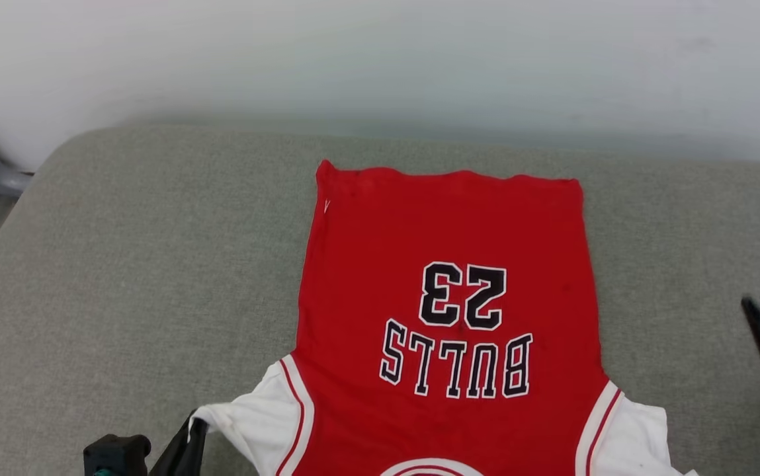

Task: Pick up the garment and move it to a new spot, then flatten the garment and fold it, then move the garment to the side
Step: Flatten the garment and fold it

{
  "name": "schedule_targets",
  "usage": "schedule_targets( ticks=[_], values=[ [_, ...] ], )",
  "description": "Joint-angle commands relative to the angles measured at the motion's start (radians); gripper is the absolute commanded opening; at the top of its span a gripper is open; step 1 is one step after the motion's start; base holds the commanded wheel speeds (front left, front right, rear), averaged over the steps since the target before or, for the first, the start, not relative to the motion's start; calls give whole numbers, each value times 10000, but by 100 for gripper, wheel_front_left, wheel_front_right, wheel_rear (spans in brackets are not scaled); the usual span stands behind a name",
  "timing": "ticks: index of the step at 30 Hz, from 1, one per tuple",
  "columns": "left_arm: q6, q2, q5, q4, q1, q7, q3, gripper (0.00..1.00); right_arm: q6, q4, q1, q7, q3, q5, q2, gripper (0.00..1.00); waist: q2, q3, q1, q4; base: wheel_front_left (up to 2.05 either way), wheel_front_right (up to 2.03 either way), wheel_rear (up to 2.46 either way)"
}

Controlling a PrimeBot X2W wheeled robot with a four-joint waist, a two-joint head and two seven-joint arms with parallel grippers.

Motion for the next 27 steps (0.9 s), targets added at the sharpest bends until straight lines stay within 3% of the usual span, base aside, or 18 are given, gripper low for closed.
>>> schedule_targets(
  ticks=[1, 8, 15, 22, 27],
  values=[
    [60, -77, 115, -130, -165, -23, 61, 0, -8, -154, -550, 98, -2, -99, -124, 100, -1, 309, 0, 184, 0, 0, 0],
    [-39, -509, 711, -630, -921, -23, 296, 0, -8, -553, -3786, 1561, 546, -72, -928, 100, -1, 1579, 0, 947, 0, 0, 0],
    [-492, -1329, 1308, -680, -1607, -23, 489, 0, -10, 747, -7055, 4899, 2064, 259, -1499, 100, -1, 2863, 0, 1641, 0, 0, 0],
    [-1097, -2130, 1872, -496, -2151, -23, 700, 0, -10, 2427, -9520, 8495, 2866, 603, -1772, 100, -1, 3921, 0, 2211, 0, 0, 0],
    [-1527, -2601, 2261, -313, -2505, -23, 927, 0, -10, 3311, -10514, 9700, 3083, 264, -1783, 100, -1, 4523, 0, 2550, 0, 0, 0]
  ],
)
